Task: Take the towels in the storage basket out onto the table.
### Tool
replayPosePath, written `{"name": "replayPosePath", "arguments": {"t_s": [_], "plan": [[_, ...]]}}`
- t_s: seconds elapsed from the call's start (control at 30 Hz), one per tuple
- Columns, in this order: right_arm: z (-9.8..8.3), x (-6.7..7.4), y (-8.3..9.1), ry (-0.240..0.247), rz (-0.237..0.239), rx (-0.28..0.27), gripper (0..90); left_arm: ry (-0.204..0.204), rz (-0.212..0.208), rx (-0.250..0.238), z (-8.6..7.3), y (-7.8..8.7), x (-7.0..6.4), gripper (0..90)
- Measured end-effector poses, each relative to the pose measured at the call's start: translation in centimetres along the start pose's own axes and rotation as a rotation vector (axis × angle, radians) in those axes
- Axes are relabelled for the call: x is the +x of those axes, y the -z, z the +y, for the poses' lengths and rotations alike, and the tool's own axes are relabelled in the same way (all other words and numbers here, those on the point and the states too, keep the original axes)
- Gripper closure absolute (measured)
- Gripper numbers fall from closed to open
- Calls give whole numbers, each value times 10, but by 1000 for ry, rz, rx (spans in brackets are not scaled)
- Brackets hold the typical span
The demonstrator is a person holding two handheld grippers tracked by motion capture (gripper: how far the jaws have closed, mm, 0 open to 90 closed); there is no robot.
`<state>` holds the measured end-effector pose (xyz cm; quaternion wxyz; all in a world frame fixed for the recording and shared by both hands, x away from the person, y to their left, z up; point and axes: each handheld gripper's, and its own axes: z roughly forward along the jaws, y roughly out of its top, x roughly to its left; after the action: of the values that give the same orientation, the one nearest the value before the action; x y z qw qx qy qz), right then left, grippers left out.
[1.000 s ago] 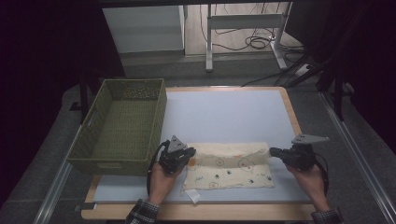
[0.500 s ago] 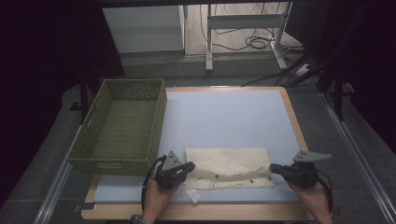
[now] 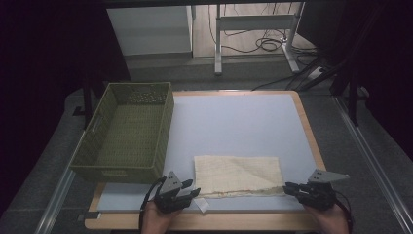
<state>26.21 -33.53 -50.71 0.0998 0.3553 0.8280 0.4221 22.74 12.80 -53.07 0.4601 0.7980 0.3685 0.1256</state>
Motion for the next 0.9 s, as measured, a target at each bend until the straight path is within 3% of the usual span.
{"name": "replayPosePath", "arguments": {"t_s": [0.2, 0.4, 0.5, 0.6, 0.67, 0.77, 0.9], "plan": [[7, -10, 9, -13, -36, -30, 743, 15, 0, -2, 12, -5, 6, 531], [12, -3, -5, -2, 15, -21, 741, -30, -72, 52, 13, -22, -7, 599], [11, 2, -11, 9, 27, -6, 724, -39, -60, 90, 8, -29, -6, 608], [8, 3, -14, 9, 31, 1, 709, -36, -60, 93, 3, -29, -5, 625], [6, 1, -14, 1, 27, 6, 707, -54, -38, 109, 1, -30, -6, 687], [4, -2, -15, -13, 25, 1, 707, -69, -31, 109, 1, -30, -8, 854], [5, -1, -13, -12, 21, -3, 706, -63, -39, 69, 7, -19, -7, 870]]}}
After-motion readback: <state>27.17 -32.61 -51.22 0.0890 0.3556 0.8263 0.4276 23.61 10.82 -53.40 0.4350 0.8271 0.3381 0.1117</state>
